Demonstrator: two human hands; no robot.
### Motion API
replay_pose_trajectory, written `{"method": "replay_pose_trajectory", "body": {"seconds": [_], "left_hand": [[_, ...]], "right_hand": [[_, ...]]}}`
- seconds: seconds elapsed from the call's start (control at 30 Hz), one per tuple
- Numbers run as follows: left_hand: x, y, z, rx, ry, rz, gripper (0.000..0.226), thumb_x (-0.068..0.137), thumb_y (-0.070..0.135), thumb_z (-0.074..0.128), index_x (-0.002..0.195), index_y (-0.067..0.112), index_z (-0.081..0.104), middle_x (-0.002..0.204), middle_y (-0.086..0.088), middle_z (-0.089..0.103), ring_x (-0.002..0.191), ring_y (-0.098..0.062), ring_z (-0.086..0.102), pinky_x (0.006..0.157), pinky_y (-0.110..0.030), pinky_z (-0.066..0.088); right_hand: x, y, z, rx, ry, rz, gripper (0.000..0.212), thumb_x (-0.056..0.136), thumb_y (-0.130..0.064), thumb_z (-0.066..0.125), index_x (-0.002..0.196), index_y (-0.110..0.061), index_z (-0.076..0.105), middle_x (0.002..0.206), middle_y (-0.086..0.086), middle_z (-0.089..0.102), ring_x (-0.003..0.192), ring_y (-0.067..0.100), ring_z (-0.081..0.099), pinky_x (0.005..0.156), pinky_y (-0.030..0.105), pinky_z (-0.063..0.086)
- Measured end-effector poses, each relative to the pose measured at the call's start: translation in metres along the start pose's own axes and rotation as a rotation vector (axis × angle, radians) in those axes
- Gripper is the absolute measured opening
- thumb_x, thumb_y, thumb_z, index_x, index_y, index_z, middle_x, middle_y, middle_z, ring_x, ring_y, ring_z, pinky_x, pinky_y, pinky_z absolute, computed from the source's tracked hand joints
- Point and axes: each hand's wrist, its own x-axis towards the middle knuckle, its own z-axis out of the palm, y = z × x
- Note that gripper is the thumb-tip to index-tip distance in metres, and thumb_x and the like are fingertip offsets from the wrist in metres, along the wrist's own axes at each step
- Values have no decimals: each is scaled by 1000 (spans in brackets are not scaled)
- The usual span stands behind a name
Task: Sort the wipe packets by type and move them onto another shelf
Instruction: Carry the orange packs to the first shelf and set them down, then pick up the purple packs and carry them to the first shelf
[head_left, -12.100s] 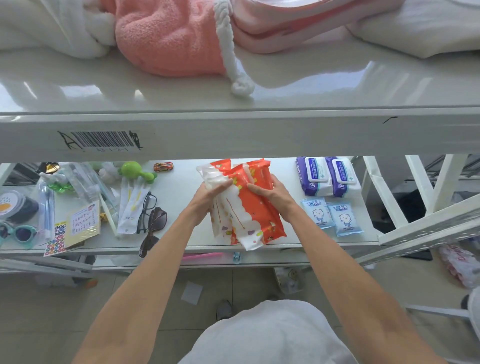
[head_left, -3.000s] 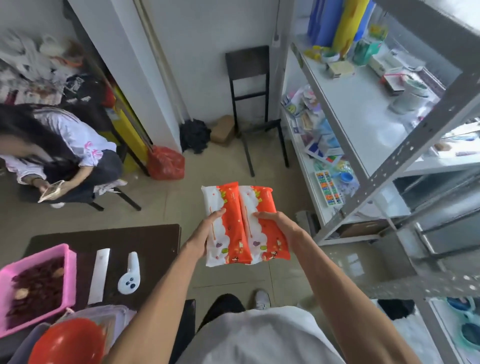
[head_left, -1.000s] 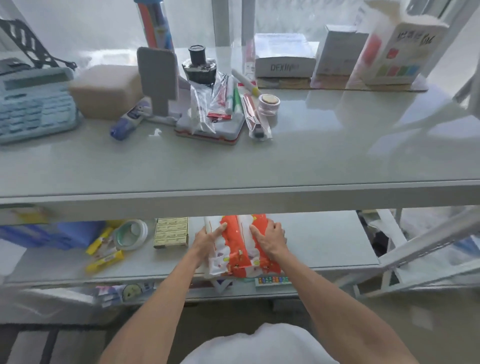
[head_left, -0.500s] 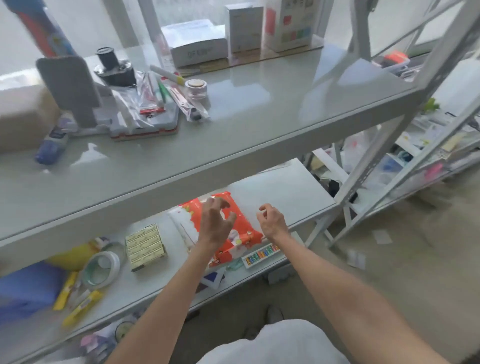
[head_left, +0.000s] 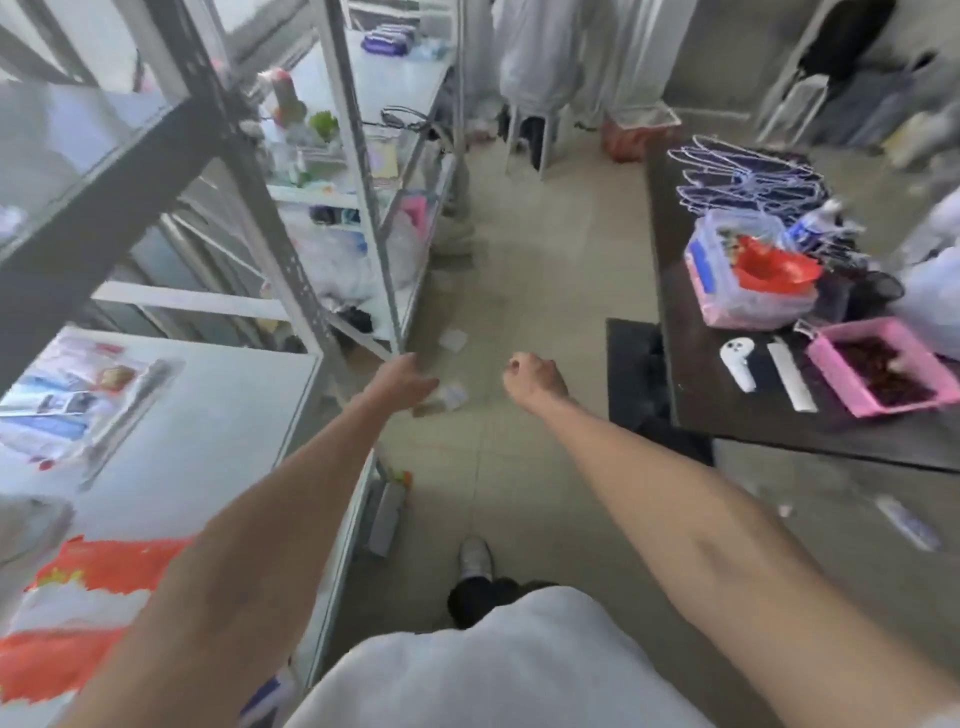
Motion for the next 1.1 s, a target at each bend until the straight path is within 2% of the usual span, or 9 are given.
{"method": "replay_pose_trajectory", "body": {"seconds": [0.07,0.17,0.23,0.43,0.57,0.8,1.1], "left_hand": [[16,34,14,13,-17,57,33,97,22,61,120,-1,60,111,-21,61,110,-35,62,96,-45,50],[36,74,35,75,-27,89,52,98,25,61,143,0,51,141,-20,55,131,-34,53,105,-37,44],[51,94,47,107,-59,117,57,97,27,61,148,4,48,149,-17,51,136,-32,49,109,-35,42],[112,128,58,192,-137,131,59,96,27,61,149,4,47,148,-18,51,135,-33,50,111,-39,42],[178,145,50,257,-161,72,60,96,33,61,148,6,47,140,-18,58,125,-33,58,103,-36,49],[293,209,28,303,-121,64,53,97,31,59,140,1,51,138,-19,57,126,-35,54,98,-35,45],[411,270,15,260,-139,26,57,96,30,60,146,3,49,143,-18,54,130,-34,53,105,-36,47]], "right_hand": [[4,31,-22,3,44,79,43,96,-32,47,134,-16,61,136,19,63,125,37,59,100,37,49],[9,70,-41,-4,64,166,47,98,-32,42,142,-16,54,143,16,58,131,36,54,105,40,45],[13,89,-48,-5,58,214,49,99,-33,43,145,-17,51,146,16,55,134,36,51,107,41,43],[69,110,-64,28,46,229,54,98,-34,46,149,-19,47,150,14,52,138,36,47,111,42,42],[135,112,-84,65,17,200,56,101,-35,45,154,-19,41,155,13,47,142,35,42,114,43,38],[269,111,-137,118,-48,176,57,99,-38,48,152,-18,44,151,11,53,140,34,46,113,42,41],[401,103,-189,127,-82,156,55,99,-36,47,151,-21,46,151,8,54,138,32,48,112,41,43]]}}
